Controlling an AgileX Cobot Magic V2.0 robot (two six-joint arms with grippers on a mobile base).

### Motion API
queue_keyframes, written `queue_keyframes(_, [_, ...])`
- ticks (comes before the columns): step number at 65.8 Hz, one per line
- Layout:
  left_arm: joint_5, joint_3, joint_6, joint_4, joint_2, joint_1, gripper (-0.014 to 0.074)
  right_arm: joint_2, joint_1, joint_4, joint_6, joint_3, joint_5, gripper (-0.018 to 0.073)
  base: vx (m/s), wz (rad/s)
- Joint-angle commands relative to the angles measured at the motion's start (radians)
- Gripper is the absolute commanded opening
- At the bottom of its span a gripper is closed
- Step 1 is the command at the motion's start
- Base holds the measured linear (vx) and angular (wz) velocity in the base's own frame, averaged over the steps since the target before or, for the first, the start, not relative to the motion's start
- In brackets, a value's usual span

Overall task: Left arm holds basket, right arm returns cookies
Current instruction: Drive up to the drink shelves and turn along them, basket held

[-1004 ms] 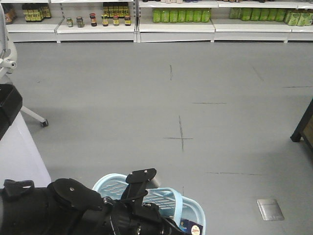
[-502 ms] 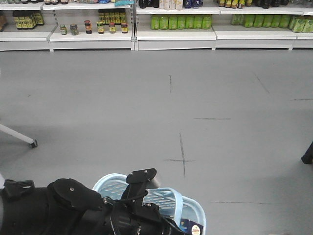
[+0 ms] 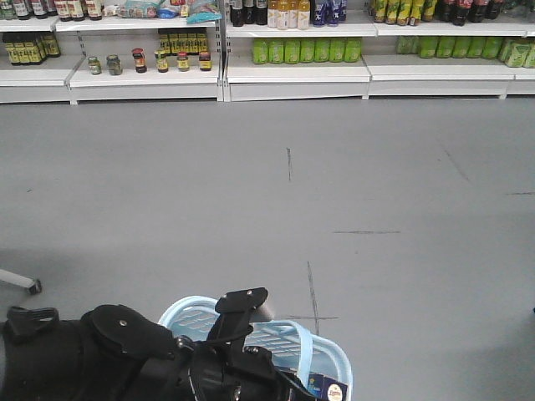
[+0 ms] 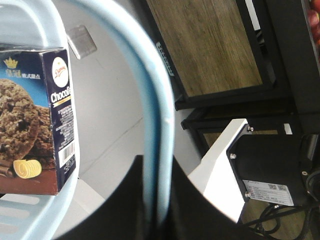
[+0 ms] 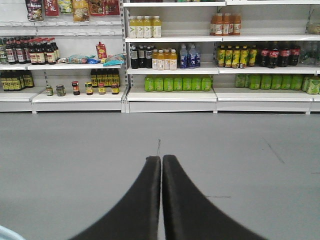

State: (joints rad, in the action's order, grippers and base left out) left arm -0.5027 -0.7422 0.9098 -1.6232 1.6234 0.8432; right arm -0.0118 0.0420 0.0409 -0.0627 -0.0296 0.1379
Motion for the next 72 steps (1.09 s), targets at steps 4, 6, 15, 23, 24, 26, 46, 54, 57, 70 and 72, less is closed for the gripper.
queue_keyframes(4, [-0.030, -0.026, 0.004, -0.033, -0.045, 0.006, -0.0006, -0.009, 0.001, 0.001, 0.003, 0.002, -0.072, -0.0008, 0.38, -0.01])
queue_keyframes(6, [-0.030, -0.026, 0.004, -0.033, -0.045, 0.006, -0.0006, -0.009, 0.001, 0.001, 0.003, 0.002, -0.072, -0.0008, 0.38, -0.01])
queue_keyframes(15, [-0.030, -0.026, 0.004, -0.033, -0.045, 0.006, -0.0006, -0.009, 0.001, 0.001, 0.003, 0.002, -0.072, -0.0008, 0.39, 0.00])
queue_keyframes(23, [-0.030, -0.026, 0.004, -0.032, -0.045, 0.006, -0.0006, -0.009, 0.001, 0.001, 0.003, 0.002, -0.072, -0.0008, 0.39, 0.00])
queue_keyframes(24, [-0.030, -0.026, 0.004, -0.032, -0.045, 0.006, -0.0006, -0.009, 0.001, 0.001, 0.003, 0.002, -0.072, -0.0008, 0.39, 0.03])
queue_keyframes(26, [-0.030, -0.026, 0.004, -0.033, -0.045, 0.006, -0.0008, -0.009, 0.001, 0.001, 0.003, 0.002, -0.072, -0.0008, 0.39, 0.03])
queue_keyframes(46, [-0.030, -0.026, 0.004, -0.033, -0.045, 0.006, -0.0008, -0.009, 0.001, 0.001, 0.003, 0.002, -0.072, -0.0008, 0.37, 0.06])
queue_keyframes(54, [-0.031, -0.026, 0.004, -0.033, -0.045, 0.006, -0.0008, -0.009, 0.001, 0.001, 0.003, 0.002, -0.072, -0.0008, 0.36, 0.06])
queue_keyframes(57, [-0.030, -0.026, 0.004, -0.033, -0.045, 0.006, -0.0008, -0.009, 0.001, 0.001, 0.003, 0.002, -0.072, -0.0008, 0.36, 0.04])
queue_keyframes(70, [-0.030, -0.026, 0.004, -0.032, -0.045, 0.006, -0.0006, -0.009, 0.001, 0.001, 0.003, 0.002, -0.072, -0.0008, 0.37, 0.01])
queue_keyframes(72, [-0.029, -0.026, 0.004, -0.033, -0.045, 0.006, -0.0006, -0.009, 0.001, 0.001, 0.003, 0.002, -0.072, -0.0008, 0.37, 0.00])
